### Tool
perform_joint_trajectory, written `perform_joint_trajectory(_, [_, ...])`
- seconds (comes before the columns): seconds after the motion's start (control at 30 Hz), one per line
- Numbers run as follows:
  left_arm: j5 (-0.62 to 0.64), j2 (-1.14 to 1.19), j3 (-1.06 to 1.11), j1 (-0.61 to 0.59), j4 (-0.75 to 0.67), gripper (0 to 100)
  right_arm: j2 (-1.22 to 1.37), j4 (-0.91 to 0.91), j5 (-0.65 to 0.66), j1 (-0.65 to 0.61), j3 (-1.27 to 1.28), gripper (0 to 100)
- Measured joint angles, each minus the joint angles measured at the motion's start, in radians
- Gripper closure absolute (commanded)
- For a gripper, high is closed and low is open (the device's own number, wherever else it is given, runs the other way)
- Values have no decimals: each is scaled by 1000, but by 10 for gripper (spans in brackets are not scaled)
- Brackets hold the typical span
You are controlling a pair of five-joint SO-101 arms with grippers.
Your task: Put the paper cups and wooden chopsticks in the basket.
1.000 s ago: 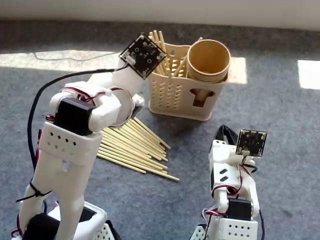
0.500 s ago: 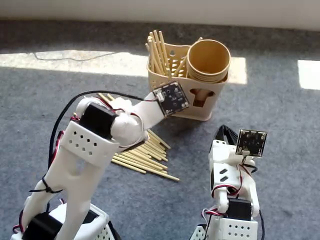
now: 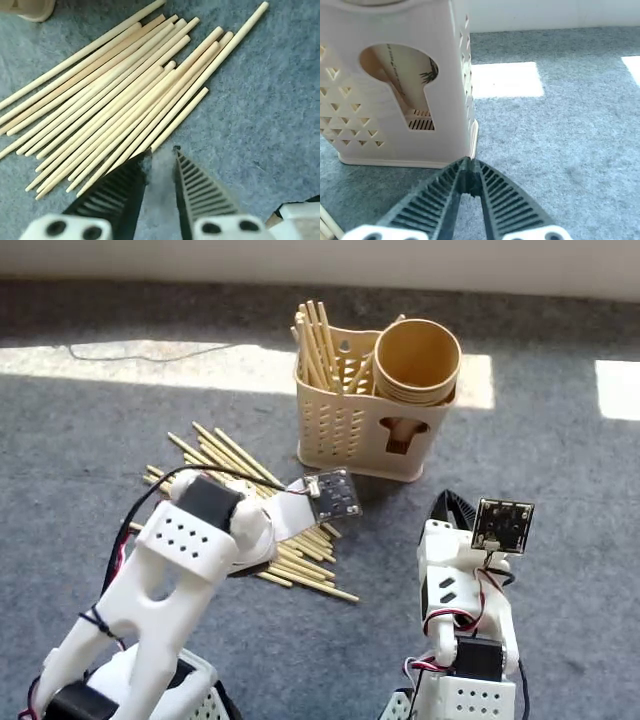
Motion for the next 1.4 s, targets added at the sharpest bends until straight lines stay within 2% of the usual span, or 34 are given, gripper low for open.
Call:
perform_joint_trajectory(0.17, [-77, -141, 181, -5, -91, 864, 0, 0, 0, 0, 0, 993])
perform_joint_trajectory(0.33, [-143, -138, 242, -5, -107, 864, 0, 0, 0, 0, 0, 993])
perform_joint_trajectory(0.7, [-232, 123, 252, -5, -305, 864, 0, 0, 0, 0, 0, 993])
perform_joint_trajectory(0.97, [-244, 327, 250, -5, -440, 864, 0, 0, 0, 0, 0, 993])
perform_joint_trajectory(1.1, [-242, 359, 230, -5, -446, 902, 0, 0, 0, 0, 0, 993])
perform_joint_trajectory(1.4, [-242, 379, 166, -11, -448, 898, 0, 0, 0, 0, 0, 993])
